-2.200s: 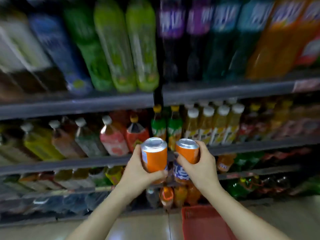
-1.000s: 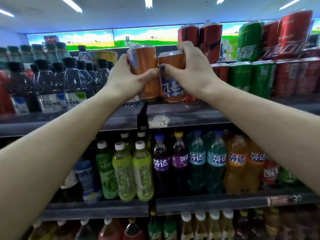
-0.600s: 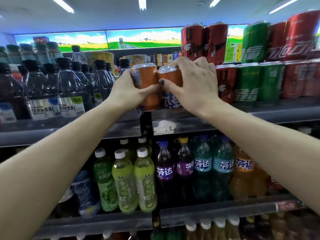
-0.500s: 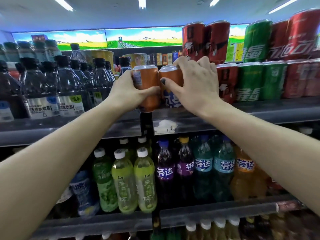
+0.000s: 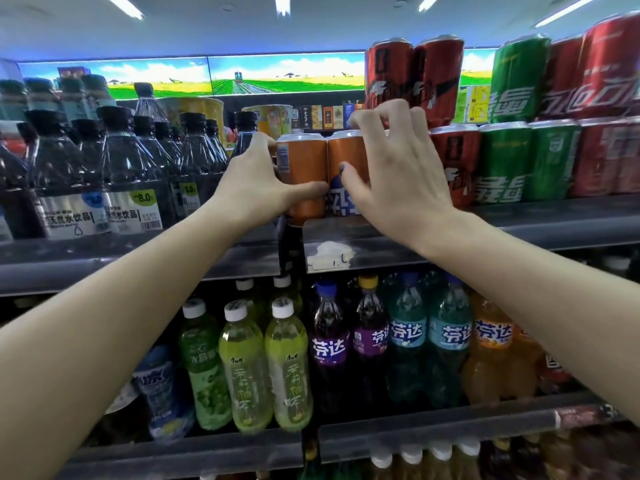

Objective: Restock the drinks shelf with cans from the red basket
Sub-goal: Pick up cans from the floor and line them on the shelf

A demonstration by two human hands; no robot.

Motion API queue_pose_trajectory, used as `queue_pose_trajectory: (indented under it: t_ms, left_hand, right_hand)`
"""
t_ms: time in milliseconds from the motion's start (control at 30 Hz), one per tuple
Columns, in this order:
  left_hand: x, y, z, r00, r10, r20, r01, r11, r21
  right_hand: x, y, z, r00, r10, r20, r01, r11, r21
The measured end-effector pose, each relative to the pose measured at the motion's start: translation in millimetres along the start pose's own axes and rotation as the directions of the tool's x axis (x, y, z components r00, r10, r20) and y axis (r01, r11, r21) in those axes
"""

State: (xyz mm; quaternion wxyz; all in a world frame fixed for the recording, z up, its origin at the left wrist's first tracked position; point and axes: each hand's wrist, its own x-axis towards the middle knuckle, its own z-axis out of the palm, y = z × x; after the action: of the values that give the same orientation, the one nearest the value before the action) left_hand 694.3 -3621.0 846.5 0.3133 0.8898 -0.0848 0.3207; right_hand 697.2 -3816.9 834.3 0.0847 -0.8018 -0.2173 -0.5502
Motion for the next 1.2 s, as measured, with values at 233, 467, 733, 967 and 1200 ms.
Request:
queue_pose_trajectory:
  t_ms: [233,467,733,967,1200]
  left_hand:
    - [-10.1,-2.2,-1.7,0.981,0.189,-0.051,-0.172,0.956,0.238]
    - [12.1,-1.4,11.1,0.989,0.145,-0.025,-0.126,0.921,0.368]
    - [30.1,-0.4,19.2,0.990,0.138,0.003,-0.119,0.842,0.526]
    - [21.3,1.4,11.5,0.984,0.175,0.020,-0.161,0.847,0.507]
    - [-38.7,38.3,8.4,0.792,0.573,-0.208,-0.528,0.816,0.237]
  right_hand:
    - [-17.9,-4.3,-6.4,0.972,-0.024,0.233,-0.024,0.980,0.197]
    - [8.9,-15.5,3.0,0.843,0.066,0.534,-0.135,0.987,0.090]
    - [20.2,-28.0,6.2,0.732,0.073,0.678,-0.172,0.982,0.079]
    - [19.2,-25.0,13.4,0.779,0.116,0.617,-0.232,0.966,0.111]
    - [-20.0,-7.7,-25.4,0.986,0.153,0.063,-0.166,0.922,0.350]
